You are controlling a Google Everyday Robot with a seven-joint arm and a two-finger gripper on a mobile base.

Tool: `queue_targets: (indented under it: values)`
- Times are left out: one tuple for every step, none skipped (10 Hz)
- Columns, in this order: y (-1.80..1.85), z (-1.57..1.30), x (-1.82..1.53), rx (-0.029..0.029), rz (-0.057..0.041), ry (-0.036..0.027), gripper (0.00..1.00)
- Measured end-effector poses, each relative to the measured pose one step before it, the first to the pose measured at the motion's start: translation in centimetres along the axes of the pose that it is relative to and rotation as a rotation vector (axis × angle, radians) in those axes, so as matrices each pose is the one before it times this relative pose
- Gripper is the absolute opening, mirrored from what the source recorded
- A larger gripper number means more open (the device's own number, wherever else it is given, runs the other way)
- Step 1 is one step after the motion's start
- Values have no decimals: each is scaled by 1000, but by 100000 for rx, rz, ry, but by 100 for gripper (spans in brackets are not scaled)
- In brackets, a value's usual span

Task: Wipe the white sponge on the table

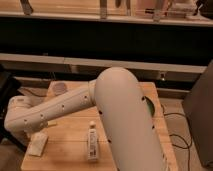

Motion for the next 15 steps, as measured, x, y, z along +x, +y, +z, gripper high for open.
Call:
queue_targets:
  values:
    - [-1075,225,80,2221,-3525,-60,80]
    - [-659,862,-209,1994,-2229,-836,80]
    - [-149,759,-191,903,-651,-986,80]
    - [-133,909,-336,1161,-25,-1591,80]
    - [88,1000,-391,1461,807,-2286,80]
    - [200,853,-197,865,703,-1688,80]
    - [201,1440,-350,1605,1217,-2975,80]
    - [27,1556,-440,1883,1148,-2988,80]
    - [267,1125,-14,358,340,-979,80]
    - [-166,655,131,-750,-1491,1139,80]
    - [-19,148,86,-211,-330,862,80]
    - [13,-6,11,-19,24,28,78]
    - [86,-46,21,-34,133,42,66]
    - [-84,-84,-21,74,-101,-16,57]
    - [124,-98,19,-242,87,39,49]
